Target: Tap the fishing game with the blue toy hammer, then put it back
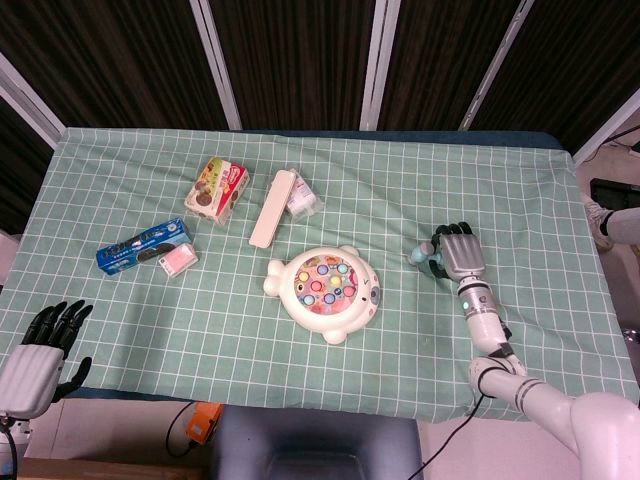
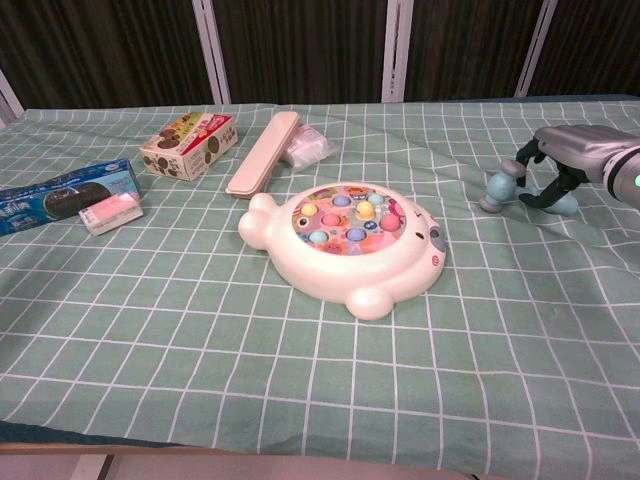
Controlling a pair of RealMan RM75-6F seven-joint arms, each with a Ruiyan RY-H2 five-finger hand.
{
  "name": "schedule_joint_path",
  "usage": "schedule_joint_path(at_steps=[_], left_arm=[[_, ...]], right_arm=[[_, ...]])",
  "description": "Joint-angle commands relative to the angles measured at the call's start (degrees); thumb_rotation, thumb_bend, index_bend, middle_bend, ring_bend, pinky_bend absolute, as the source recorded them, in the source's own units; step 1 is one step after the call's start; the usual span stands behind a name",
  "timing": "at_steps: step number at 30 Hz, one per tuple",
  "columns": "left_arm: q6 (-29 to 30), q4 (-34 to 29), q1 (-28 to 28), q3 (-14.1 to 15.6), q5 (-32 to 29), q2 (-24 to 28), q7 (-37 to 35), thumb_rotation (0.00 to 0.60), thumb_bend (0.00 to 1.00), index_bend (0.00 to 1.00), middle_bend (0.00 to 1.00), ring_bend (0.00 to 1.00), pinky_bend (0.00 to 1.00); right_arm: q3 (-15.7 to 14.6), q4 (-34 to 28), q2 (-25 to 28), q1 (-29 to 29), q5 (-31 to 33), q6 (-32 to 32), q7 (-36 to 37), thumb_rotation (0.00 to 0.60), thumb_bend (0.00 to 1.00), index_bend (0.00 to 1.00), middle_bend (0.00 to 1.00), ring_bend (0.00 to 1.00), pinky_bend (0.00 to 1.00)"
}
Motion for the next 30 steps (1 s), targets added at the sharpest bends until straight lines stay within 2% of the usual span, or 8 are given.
schedule_joint_path(at_steps=[1, 4, 7, 22, 30], left_arm=[[0.1, 0.0, 0.0, 0.0, 0.1, 0.0, 0.0, 0.6, 0.41, 0.0, 0.06, 0.02, 0.1], [0.1, 0.0, 0.0, 0.0, 0.1, 0.0, -0.2, 0.6, 0.41, 0.0, 0.06, 0.02, 0.1], [0.1, 0.0, 0.0, 0.1, 0.2, 0.1, -0.2, 0.6, 0.4, 0.0, 0.06, 0.02, 0.1], [-0.1, 0.1, 0.0, 0.0, 0.0, 0.1, -0.3, 0.6, 0.4, 0.0, 0.06, 0.02, 0.1], [-0.2, 0.0, -0.1, 0.0, 0.0, 0.1, -0.3, 0.6, 0.4, 0.0, 0.06, 0.02, 0.1]], right_arm=[[0.0, 0.2, -0.3, 0.0, 0.2, 0.4, -0.5, 0.6, 0.55, 0.76, 0.47, 0.43, 0.45], [0.0, 0.6, -0.7, 0.0, 0.4, 0.7, -1.2, 0.6, 0.55, 0.79, 0.53, 0.56, 0.58], [0.0, 0.9, -0.8, -0.1, 0.6, 0.8, -1.7, 0.6, 0.55, 0.83, 0.57, 0.63, 0.64], [-0.4, 4.8, -3.4, 0.0, 0.3, 1.9, -4.2, 0.6, 0.55, 0.95, 0.69, 0.78, 0.81], [-0.6, 7.7, -4.8, 0.1, -1.3, 2.2, -3.0, 0.6, 0.55, 0.98, 0.73, 0.81, 0.85]])
